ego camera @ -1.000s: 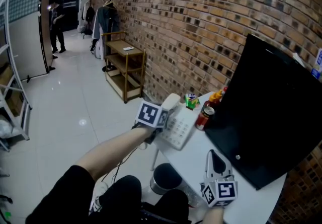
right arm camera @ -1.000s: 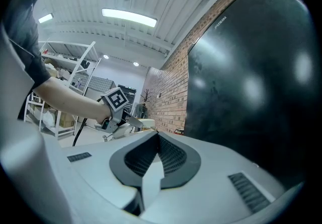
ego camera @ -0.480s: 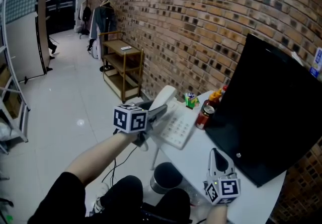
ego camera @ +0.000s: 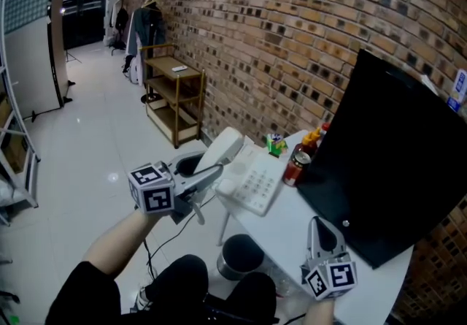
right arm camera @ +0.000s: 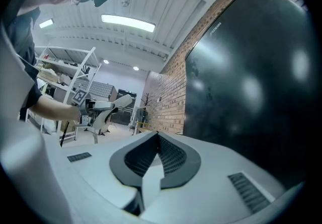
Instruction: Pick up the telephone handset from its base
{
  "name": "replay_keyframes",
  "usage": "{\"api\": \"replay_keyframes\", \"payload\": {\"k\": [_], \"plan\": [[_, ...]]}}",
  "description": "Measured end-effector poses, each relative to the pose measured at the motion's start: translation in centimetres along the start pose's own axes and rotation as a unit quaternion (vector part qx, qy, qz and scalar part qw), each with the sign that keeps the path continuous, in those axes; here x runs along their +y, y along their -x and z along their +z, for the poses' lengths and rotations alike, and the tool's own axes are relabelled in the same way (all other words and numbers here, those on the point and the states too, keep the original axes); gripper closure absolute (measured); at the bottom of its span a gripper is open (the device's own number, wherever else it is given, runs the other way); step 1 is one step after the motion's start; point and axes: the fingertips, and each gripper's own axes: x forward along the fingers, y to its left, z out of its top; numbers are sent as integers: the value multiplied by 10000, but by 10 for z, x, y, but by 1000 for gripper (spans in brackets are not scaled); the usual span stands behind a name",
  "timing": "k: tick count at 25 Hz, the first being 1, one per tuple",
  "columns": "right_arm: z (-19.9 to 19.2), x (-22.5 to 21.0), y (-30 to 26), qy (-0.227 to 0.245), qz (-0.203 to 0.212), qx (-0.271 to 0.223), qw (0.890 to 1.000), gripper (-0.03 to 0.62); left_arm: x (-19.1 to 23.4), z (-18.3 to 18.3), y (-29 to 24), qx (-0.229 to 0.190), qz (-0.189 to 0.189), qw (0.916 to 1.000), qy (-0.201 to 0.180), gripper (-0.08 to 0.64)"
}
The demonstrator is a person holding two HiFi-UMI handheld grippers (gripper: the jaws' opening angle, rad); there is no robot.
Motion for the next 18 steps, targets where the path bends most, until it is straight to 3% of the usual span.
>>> {"api": "replay_keyframes", "payload": {"k": [5, 11, 18], "plan": [[2, -1, 3, -14, 65, 8, 10000, 584, -19, -1, 18, -141, -279, 9991, -282, 341], [8, 6, 5, 55, 138, -110, 9998, 584, -27, 12, 35, -659, -588, 9961, 40, 341], [13, 12, 7, 14, 262, -217, 9994, 584, -33, 35, 45, -1200, -1070, 9859, 464, 341]]}}
